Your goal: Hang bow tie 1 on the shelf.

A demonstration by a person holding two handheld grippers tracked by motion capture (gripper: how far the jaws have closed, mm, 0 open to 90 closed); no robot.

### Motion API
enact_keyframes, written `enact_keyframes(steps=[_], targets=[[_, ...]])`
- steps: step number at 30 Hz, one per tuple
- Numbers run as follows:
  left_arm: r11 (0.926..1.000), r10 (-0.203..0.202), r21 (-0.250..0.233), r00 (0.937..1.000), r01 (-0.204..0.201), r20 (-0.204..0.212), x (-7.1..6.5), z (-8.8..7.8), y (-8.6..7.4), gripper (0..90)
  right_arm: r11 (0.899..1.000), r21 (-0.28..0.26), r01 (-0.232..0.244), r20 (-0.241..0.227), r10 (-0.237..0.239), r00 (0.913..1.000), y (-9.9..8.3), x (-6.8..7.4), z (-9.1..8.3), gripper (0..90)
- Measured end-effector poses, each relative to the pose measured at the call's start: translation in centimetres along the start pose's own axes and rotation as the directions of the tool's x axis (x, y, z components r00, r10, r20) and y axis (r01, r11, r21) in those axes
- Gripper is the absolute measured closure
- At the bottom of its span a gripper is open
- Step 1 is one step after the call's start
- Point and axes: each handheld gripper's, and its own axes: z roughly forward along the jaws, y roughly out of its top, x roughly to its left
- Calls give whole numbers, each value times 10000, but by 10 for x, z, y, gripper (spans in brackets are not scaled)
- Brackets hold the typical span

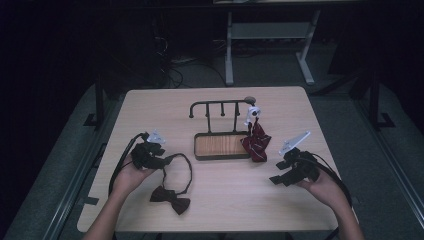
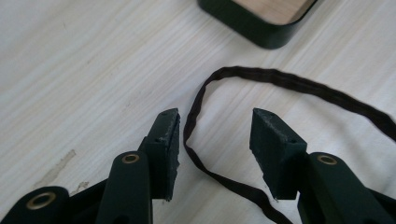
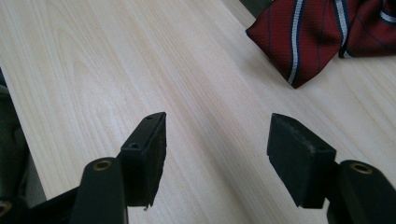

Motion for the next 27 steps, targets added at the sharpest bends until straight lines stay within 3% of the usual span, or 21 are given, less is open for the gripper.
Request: enact_keyframes(steps=[5,10,20,27], targets=[[9984,-358,428,9994,359,-24,6,11,0,548,10000,27,4,22,-4,10000,-1,0,0,376],[9949,-249,974,9996,261,-138,11,20,-1,631,10000,26,11,24,-11,10000,-1,0,0,376],[9910,-447,1254,9989,464,-162,12,27,-2,670,10000,11,29,13,-29,10000,0,0,0,376],[9881,-310,1507,9995,310,-26,12,30,-2,778,9999,-84,73,24,-73,10000,0,1,-1,383]])
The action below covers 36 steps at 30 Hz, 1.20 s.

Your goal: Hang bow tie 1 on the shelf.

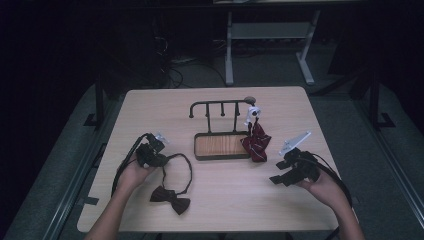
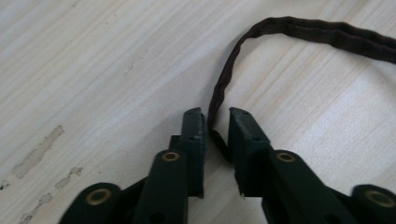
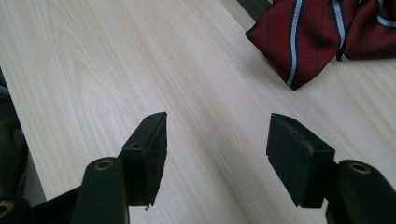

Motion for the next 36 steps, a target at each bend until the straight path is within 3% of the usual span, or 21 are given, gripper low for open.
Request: enact_keyframes(steps=[4,9,14,28,36], targets=[[10000,-11,7,10000,11,-22,0,0,1,786,10000,-58,77,109,-76,9999,1,2,-1,389],[10000,-32,53,9999,32,147,0,1,0,887,9999,-138,42,98,-41,9999,1,2,-3,385],[10000,-29,-48,9993,31,370,0,-2,0,896,9998,-156,-111,57,111,9999,-2,-2,-4,382],[9979,311,-589,9966,-266,769,-4,-33,-1,897,9995,-218,-230,-44,229,9997,-4,-3,-5,381],[9951,593,-832,9960,-537,663,-10,-46,2,896,9996,-159,-244,-5,243,9997,-4,-4,-3,374]])
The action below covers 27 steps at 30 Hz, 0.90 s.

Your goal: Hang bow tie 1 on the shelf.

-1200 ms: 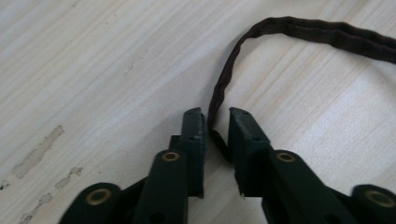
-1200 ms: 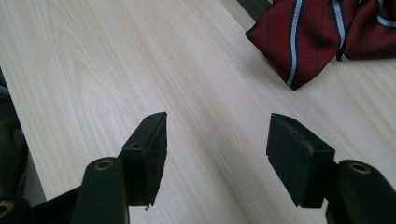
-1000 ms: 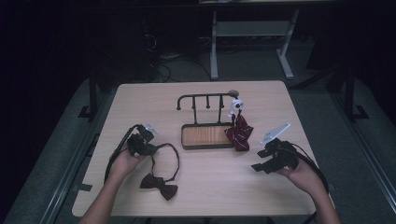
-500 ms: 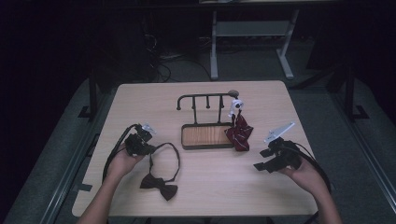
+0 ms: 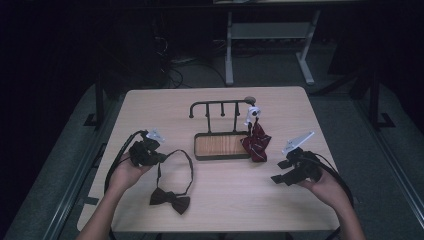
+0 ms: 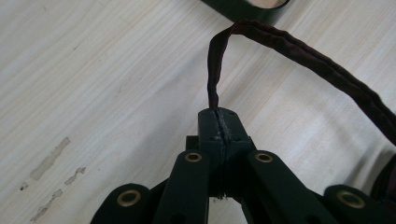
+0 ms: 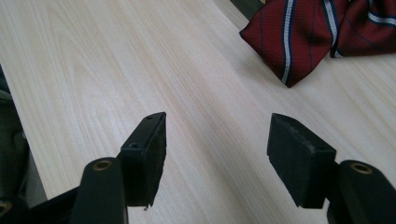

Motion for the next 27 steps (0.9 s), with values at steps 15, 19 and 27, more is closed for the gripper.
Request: enact_keyframes(steps=[15,19,27], targets=[[9982,519,-298,9986,-516,113,-7,-20,11,897,10000,-41,5,-33,-5,10000,-1,0,-2,378],[9974,614,-384,9980,-608,155,-9,-25,13,897,10000,-10,-1,-41,1,10000,-1,0,-1,378],[9959,843,-347,9962,-835,204,-11,-33,19,897,10000,-23,-17,-35,17,10000,-1,0,-1,377]])
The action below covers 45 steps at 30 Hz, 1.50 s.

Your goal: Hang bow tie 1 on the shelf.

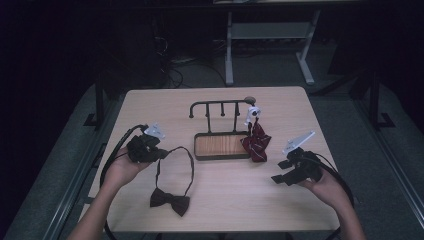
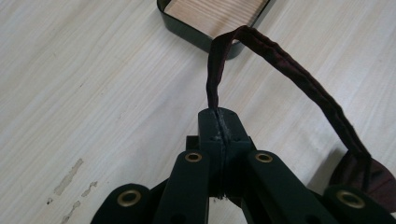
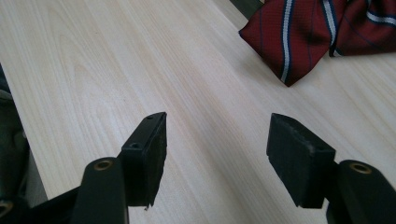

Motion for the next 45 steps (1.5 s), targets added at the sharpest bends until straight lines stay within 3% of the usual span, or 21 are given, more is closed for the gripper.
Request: enact_keyframes(steps=[10,28,45], targets=[[9998,39,-219,9999,-37,117,2,-14,6,897,10000,-36,14,15,-14,10000,0,0,-1,373],[9987,498,-66,9985,-497,206,0,-24,18,897,9998,87,184,-170,-183,9997,3,-2,9,368],[9952,967,-175,9950,-962,255,-6,-36,31,897,9999,-67,117,88,-116,9999,0,-5,1,366]])
